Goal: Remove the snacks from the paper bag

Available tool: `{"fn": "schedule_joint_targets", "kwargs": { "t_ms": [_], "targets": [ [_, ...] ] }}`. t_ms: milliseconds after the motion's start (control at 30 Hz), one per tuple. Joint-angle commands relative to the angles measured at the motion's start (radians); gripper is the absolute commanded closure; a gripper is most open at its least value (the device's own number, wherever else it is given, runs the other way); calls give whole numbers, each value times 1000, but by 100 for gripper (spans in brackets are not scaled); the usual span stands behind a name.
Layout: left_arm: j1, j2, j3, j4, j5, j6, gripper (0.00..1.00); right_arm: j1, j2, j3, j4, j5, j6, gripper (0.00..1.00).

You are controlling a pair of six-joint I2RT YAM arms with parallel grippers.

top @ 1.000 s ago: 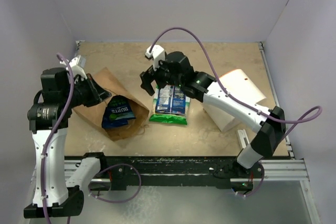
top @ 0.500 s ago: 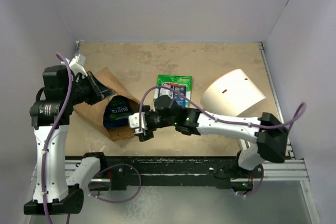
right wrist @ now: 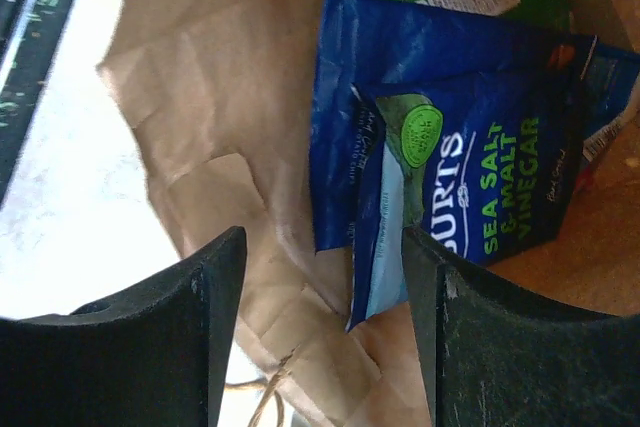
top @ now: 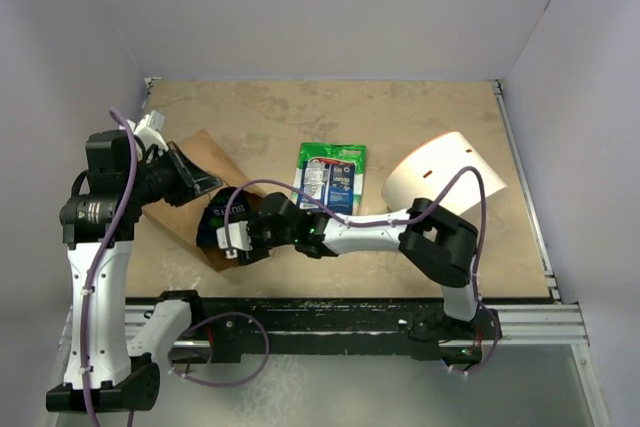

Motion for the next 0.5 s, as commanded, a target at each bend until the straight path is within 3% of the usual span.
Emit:
{"fn": "schedule_joint_targets", "kwargs": {
  "t_ms": [0, 200, 467],
  "targets": [
    [-2, -29, 39, 41, -30, 9, 99, 8, 22, 63, 117, 110, -13, 35],
    [-2, 23, 91, -15, -14, 86, 100, 9, 119, 84, 220, 243, -61, 45],
    [-2, 63, 120, -43, 2, 141, 100, 10, 209, 123, 317, 283, -104, 42]
  ]
}}
